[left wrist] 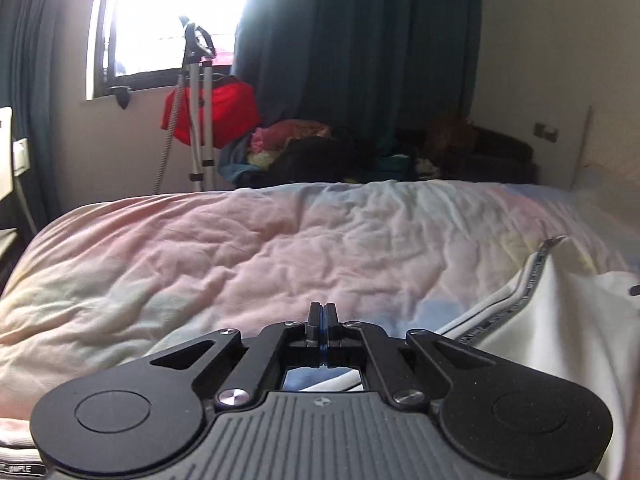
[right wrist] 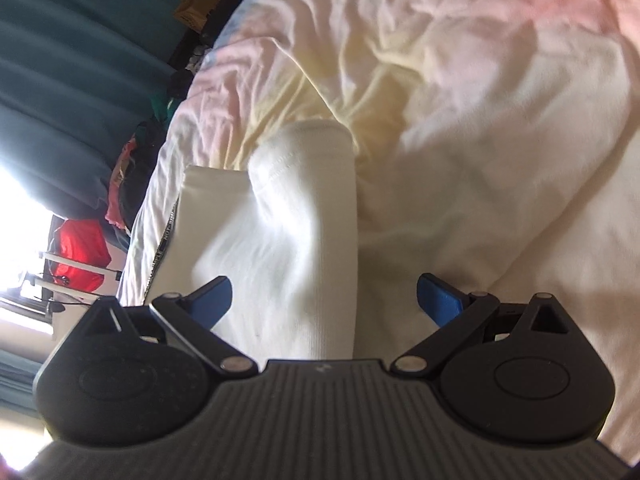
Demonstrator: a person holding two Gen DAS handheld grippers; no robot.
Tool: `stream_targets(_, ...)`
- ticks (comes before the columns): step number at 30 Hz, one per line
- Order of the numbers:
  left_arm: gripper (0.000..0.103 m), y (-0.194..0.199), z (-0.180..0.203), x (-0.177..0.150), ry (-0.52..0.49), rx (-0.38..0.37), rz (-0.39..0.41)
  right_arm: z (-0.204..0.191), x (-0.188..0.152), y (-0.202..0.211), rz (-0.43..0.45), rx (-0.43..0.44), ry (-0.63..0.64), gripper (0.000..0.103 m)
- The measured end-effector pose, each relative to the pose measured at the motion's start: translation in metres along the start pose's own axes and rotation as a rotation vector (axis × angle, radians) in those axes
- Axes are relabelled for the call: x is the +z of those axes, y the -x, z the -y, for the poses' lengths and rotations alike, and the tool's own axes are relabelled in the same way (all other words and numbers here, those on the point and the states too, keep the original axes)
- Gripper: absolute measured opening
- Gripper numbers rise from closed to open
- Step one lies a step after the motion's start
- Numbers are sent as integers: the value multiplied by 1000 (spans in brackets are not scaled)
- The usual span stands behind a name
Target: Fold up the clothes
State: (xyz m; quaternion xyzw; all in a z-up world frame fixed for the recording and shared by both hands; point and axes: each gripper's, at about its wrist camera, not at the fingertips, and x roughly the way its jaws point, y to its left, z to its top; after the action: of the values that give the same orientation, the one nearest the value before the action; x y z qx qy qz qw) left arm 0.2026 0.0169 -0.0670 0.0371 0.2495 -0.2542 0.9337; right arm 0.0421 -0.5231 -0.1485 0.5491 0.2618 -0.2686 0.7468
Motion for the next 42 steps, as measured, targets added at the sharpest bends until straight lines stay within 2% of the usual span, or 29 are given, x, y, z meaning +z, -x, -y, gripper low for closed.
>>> stream_targets(2,5,2,1,-6,-19,-98,9,2,-1,-1,-6,3,-16,101)
stream_targets(3,9,-1,6,-8,-33,-123,-4,3,-1,0,-6,6,-20,101)
stream_targets(5,30,-8,17,-13,-72,-177,-30,4,-1,0,-8,9,-27,101)
stream_targets(7,82,-15,29,-20,-136,-243,-15,5,-2,1,-11,9,-35,101)
stream_targets(8,89,-22,37,-22,-167,-256,-30,6,-3,1,-12,8,-42,101)
stream_targets(9,86,-31,44,-23,-193,-253,-59,7,-3,0,-14,8,-49,101)
stream_targets(10,76,-40,52,-27,-223,-244,-80,7,-3,0,-16,9,-55,101)
stream_targets(11,72,-48,60,-31,-253,-234,-101,8,-3,-1,-18,9,-60,101)
stream_targets(12,68,-58,64,-34,-266,-220,-110,9,-3,-2,-18,10,-64,101)
stream_targets(14,68,-76,73,-39,-292,-193,-130,11,-3,-4,-18,10,-80,101)
stream_targets(15,63,-86,77,-41,-303,-179,-140,12,-3,-5,-18,8,-85,101)
stream_targets(16,51,-91,75,-41,-272,-180,-147,12,-4,-6,-16,3,-83,101)
stream_targets(19,23,-90,77,-38,-279,-163,-133,10,-5,-9,-11,-10,-75,101)
stream_targets(22,11,-79,78,-34,-277,-154,-119,9,-5,-10,-5,-19,-68,101)
stream_targets(26,10,-51,72,-14,-209,-191,-94,10,-4,-9,-3,-13,-78,101)
stream_targets(30,10,-28,56,7,-74,-224,-60,15,-3,-7,0,9,-111,101)
stream_targets(32,11,-33,55,8,-53,-180,-62,17,-2,-6,-2,16,-119,101)
stream_targets(34,11,-47,62,0,-98,-96,-78,17,-2,-6,-4,27,-125,101)
stream_targets(36,12,-70,70,-18,-148,-27,-137,19,-1,-6,-13,63,-135,103)
stream_targets(37,14,-77,71,-25,-149,-22,-163,20,-1,-6,-26,98,-143,103)
stream_targets(39,17,-82,70,-36,-147,-12,-165,22,-1,-9,-69,175,-165,103)
stream_targets(41,28,-74,66,-34,-130,0,-145,22,-2,-13,-99,242,-179,103)
stream_targets(42,41,-68,63,-33,-115,11,-137,22,-2,-15,-110,267,-179,103)
